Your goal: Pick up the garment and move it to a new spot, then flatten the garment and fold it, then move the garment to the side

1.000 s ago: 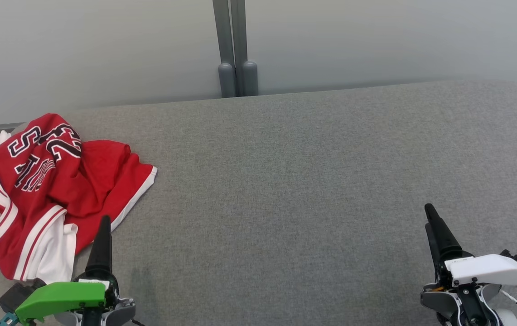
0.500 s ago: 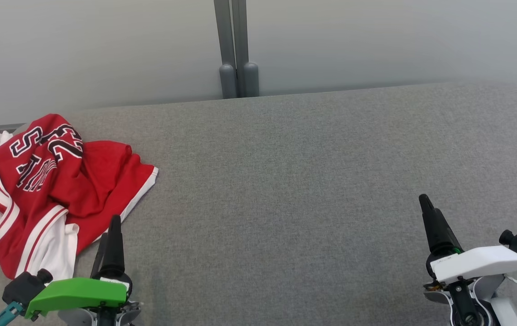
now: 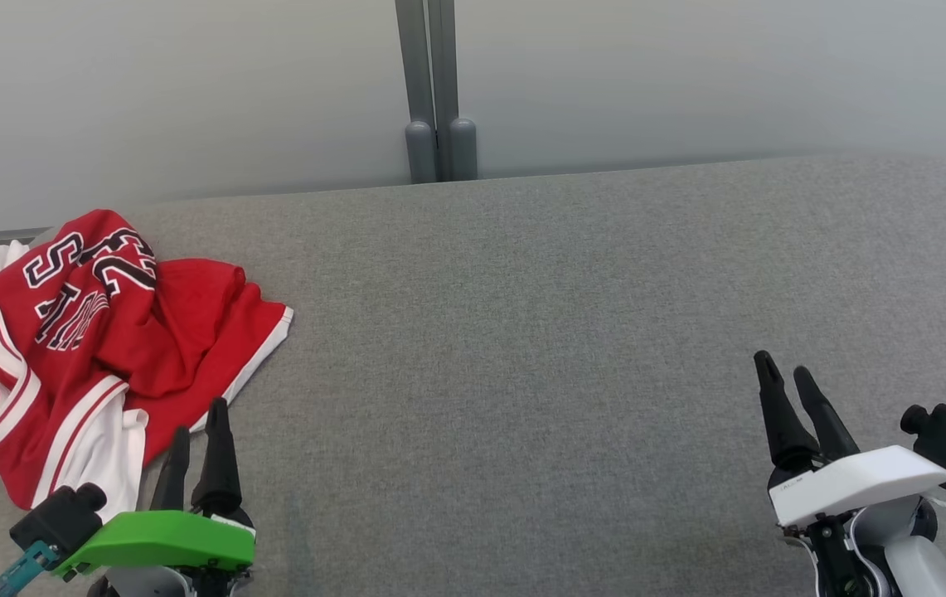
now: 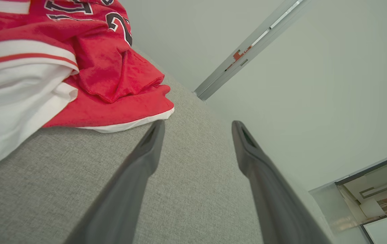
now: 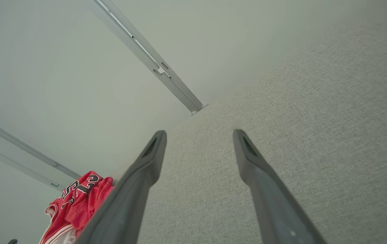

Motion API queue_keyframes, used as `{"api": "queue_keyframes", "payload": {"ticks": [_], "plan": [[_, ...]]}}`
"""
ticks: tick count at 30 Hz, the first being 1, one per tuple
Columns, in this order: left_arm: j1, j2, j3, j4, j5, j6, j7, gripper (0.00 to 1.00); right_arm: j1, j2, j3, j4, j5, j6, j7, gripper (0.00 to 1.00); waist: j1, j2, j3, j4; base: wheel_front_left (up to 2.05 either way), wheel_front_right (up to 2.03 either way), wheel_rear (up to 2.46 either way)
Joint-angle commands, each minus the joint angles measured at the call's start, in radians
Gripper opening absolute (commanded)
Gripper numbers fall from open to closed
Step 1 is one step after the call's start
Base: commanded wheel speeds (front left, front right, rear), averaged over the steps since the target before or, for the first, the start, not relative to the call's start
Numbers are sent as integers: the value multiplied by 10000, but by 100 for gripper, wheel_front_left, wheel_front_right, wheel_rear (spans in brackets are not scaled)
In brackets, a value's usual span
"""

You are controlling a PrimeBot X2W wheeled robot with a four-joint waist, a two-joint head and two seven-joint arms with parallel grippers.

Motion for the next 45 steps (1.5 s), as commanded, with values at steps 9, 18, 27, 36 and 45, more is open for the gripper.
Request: {"api": "queue_keyframes", "payload": {"ticks": [9, 18, 27, 36, 45], "plan": [[-48, 142, 18, 63, 1636, -71, -343, 100, 26, -146, 220, -111, -1355, 24, -367, 100, 0, 0, -7, -32, 0, 0, 0], [58, 272, -66, 216, 2968, -97, -601, 100, 129, -133, 345, 47, -2416, 25, -615, 100, 0, 0, -19, -58, 0, 0, 0], [119, 313, -125, 151, 4027, -111, -824, 100, 202, -141, 369, 48, -3364, 26, -841, 100, 0, 0, 6, -38, 0, 0, 0], [230, 366, -159, 14, 4945, -132, -1037, 100, 294, -206, 357, -1, -4245, 27, -1058, 100, 0, 0, 33, -35, 0, 0, 0], [330, 375, -203, -26, 5790, -119, -1227, 100, 335, -254, 385, -48, -5018, 29, -1251, 100, 0, 0, 17, -9, 0, 0, 0]]}}
